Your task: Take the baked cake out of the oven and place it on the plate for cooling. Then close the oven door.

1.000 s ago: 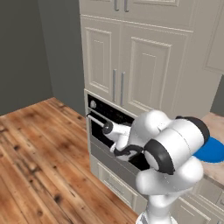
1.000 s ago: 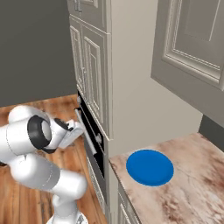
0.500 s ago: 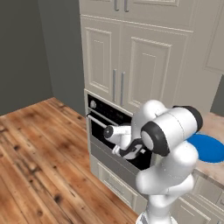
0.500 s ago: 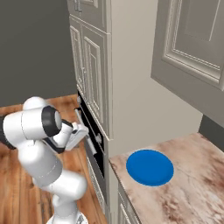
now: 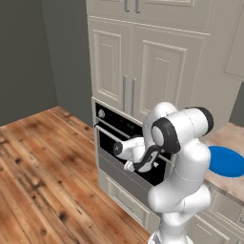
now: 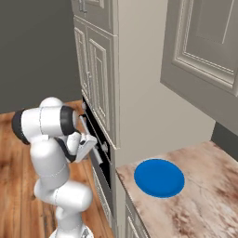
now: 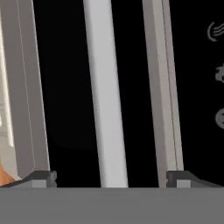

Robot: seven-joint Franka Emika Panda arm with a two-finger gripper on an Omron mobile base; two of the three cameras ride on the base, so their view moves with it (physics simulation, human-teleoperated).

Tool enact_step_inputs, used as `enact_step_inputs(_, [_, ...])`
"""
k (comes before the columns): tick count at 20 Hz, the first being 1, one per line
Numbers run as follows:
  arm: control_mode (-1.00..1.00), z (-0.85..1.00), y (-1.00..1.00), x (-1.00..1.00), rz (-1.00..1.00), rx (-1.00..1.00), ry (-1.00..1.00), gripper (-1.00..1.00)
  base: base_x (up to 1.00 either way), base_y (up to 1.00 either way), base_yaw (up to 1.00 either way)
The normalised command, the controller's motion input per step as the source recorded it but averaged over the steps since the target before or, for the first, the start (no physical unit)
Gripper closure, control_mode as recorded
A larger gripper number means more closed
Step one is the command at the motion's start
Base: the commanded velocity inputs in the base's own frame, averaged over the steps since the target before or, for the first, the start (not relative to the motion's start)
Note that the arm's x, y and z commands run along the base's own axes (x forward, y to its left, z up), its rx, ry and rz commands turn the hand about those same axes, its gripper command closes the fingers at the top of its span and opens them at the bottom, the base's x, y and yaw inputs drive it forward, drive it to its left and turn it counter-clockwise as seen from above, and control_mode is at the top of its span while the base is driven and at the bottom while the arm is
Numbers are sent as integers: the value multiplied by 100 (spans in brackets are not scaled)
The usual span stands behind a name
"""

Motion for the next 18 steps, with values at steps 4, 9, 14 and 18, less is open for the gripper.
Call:
enact_step_inputs(4, [-100,-21,-14,18,0,-4,0,-100,0,0,0])
enact_step_inputs(9, [-100,-20,-11,18,0,-4,0,-100,0,0,0])
enact_step_inputs(14, [-100,-19,-14,13,0,-3,0,-100,0,0,0])
enact_step_inputs(18, [-100,-16,-10,11,0,-3,0,-100,0,0,0])
